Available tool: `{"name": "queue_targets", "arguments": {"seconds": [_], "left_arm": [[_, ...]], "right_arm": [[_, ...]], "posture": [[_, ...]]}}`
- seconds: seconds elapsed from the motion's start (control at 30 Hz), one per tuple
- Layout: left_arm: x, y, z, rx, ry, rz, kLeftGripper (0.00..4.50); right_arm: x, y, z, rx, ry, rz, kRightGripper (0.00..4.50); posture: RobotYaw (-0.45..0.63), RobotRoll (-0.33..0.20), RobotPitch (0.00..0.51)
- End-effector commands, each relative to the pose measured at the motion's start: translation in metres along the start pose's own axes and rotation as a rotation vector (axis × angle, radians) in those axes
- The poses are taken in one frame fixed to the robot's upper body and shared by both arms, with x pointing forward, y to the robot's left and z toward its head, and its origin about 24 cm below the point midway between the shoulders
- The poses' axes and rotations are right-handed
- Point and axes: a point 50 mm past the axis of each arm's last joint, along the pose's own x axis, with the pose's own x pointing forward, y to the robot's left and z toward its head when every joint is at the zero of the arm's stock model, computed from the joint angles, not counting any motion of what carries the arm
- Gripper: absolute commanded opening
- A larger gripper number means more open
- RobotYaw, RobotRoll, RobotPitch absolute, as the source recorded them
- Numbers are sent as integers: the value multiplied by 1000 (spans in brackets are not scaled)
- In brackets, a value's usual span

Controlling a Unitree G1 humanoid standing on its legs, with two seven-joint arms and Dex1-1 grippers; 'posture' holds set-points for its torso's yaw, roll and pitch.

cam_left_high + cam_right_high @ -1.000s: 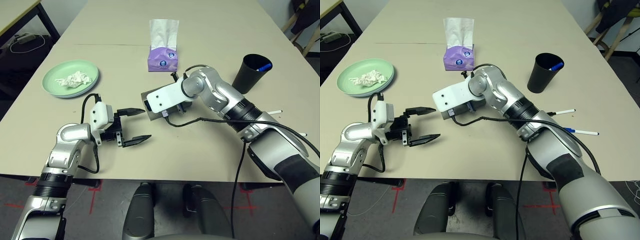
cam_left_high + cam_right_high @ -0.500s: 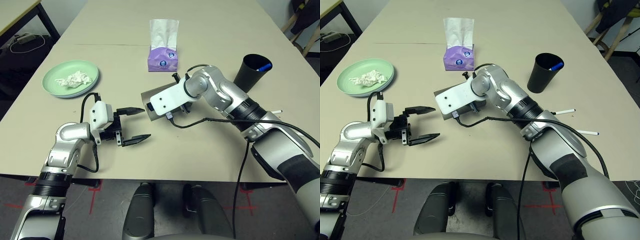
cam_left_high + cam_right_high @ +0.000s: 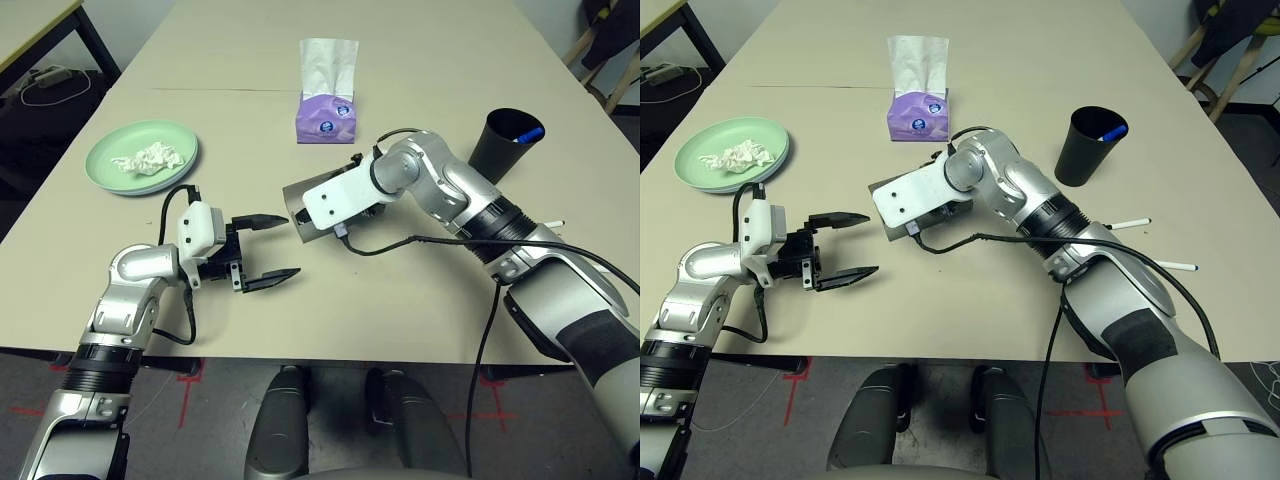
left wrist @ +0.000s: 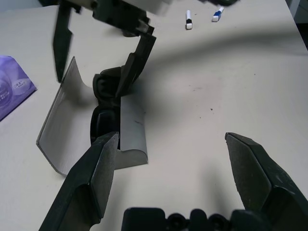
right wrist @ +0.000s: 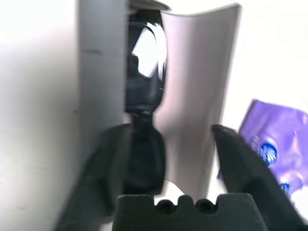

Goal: Organize and tidy the items on the table.

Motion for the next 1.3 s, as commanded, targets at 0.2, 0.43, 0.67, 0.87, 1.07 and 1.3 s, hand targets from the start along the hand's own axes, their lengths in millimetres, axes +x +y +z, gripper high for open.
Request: {"name": "queue_targets", "arguments": {"seconds": [0.2,0.43,0.67,0.87,1.07,1.3], "left_arm": [[-10,5,1,-1,31,26,4500],[-11,4,-1,-6,43,4,4500],[-3,11,1,-2,18,-6,4500],[-1,17,1,-4,6,16,4500],[-1,26,5,-14,-23,76,4500],[-1,36,7,-10,-27,117,4500]], "right_arm": [[-38,-16,10,248,-189,-70,4427],[-50,-7,7,511,-335,-136,4427],[-50,27,-18,902,-485,-206,4427],[-49,56,-48,1225,-551,-353,4427],[-62,70,-68,1282,-625,-542,4427],[-70,90,-82,1318,-694,-635,4427]], "posture": [[219,0,150],[186,0,144],[149,0,145],[142,0,150],[137,0,156],[117,0,162]]}}
